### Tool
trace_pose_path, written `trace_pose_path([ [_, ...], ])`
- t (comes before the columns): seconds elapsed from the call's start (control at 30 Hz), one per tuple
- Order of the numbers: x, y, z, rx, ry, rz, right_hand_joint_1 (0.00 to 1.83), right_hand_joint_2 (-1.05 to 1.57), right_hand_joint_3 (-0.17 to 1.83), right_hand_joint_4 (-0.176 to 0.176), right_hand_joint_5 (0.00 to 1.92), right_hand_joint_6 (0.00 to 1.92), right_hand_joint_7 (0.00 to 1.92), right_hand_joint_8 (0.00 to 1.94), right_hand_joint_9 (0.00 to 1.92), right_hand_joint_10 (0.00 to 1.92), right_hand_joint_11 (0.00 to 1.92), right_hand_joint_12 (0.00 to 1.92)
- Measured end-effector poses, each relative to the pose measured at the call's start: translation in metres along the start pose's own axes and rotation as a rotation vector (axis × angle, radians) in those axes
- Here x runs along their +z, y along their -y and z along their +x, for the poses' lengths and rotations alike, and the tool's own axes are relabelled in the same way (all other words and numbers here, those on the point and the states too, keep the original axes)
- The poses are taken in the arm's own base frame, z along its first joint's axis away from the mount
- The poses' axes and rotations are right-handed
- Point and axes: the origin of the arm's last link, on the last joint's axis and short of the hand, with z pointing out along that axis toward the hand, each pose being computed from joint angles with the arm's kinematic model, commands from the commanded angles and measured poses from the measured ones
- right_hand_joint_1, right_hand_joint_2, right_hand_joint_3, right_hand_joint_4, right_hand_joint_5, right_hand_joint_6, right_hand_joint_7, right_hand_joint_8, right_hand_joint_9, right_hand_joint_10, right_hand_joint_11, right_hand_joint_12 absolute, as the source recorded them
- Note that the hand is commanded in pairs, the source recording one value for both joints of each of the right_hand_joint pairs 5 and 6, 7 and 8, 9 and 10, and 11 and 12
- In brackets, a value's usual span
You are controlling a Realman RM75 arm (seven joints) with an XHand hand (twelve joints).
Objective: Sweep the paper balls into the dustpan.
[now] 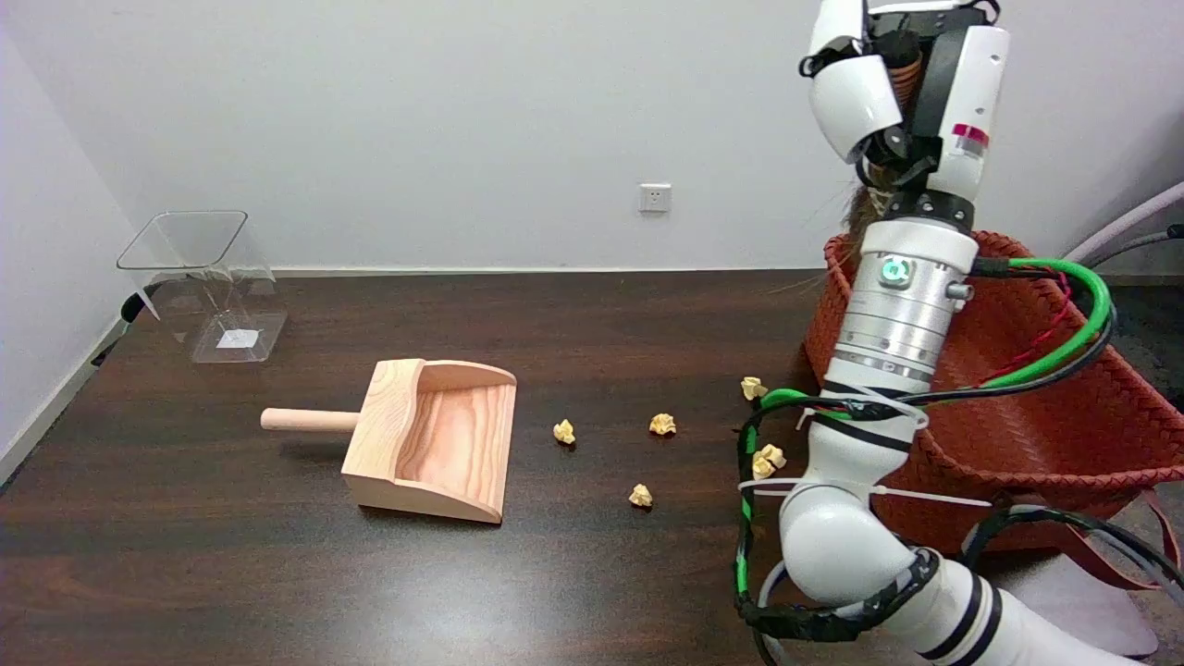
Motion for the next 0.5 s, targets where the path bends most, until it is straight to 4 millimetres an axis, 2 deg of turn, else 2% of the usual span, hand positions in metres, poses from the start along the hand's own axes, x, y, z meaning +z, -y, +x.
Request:
trace_pose_path([
  [0.5,-0.002,0.007,-0.023,0.040,0.060,-0.052,0.89,1.57,0.58,0.000,1.92,1.92,1.92,1.92,1.92,1.92,1.92,1.92],
])
